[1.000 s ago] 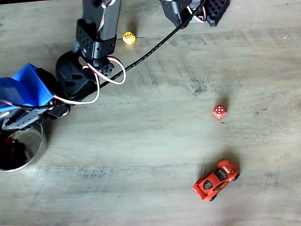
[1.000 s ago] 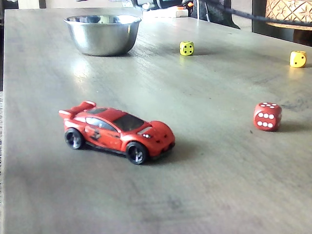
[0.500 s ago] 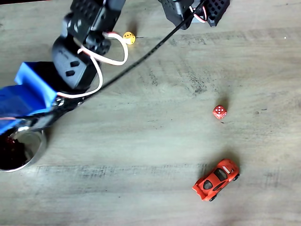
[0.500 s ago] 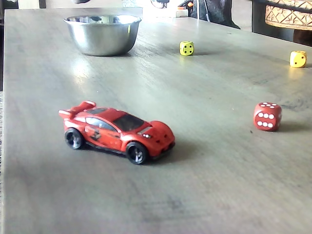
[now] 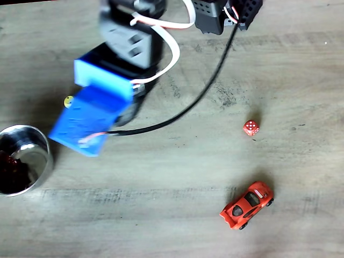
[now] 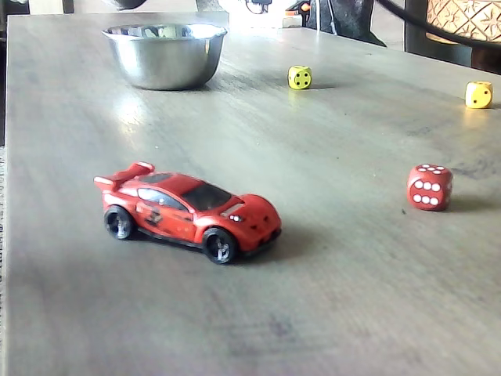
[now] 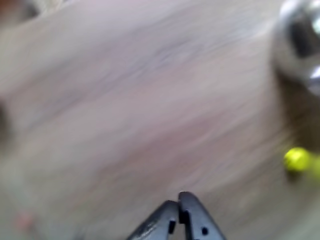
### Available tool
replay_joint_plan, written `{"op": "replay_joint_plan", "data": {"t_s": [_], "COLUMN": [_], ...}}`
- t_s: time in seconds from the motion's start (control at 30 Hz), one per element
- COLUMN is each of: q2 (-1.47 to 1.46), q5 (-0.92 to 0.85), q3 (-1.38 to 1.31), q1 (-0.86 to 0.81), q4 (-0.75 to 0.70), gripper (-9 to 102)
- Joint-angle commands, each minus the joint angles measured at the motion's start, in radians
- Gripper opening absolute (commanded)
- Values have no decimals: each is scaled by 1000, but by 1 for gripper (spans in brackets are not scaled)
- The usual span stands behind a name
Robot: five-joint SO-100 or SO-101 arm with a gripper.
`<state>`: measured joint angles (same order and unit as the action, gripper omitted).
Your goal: Pick up the lego figure and place in bowl
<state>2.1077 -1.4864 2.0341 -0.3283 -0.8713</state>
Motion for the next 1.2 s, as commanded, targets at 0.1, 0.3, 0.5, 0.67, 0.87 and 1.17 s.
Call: {"op": "replay_joint_plan", "data": {"t_s": [0.1,0.3,0.5,0.67,0.87,1.17], "q2": [167,307,483,670,897,1137], "q5": [138,179,170,167,37,-44], "q3": [-38,-17,124,313,534,778], "q1": [152,276,350,379,379,379], "q4": [-184,-341,-420,-410,-419,-419], "gripper": [-1,-1,-1,-1,-1,-1]}}
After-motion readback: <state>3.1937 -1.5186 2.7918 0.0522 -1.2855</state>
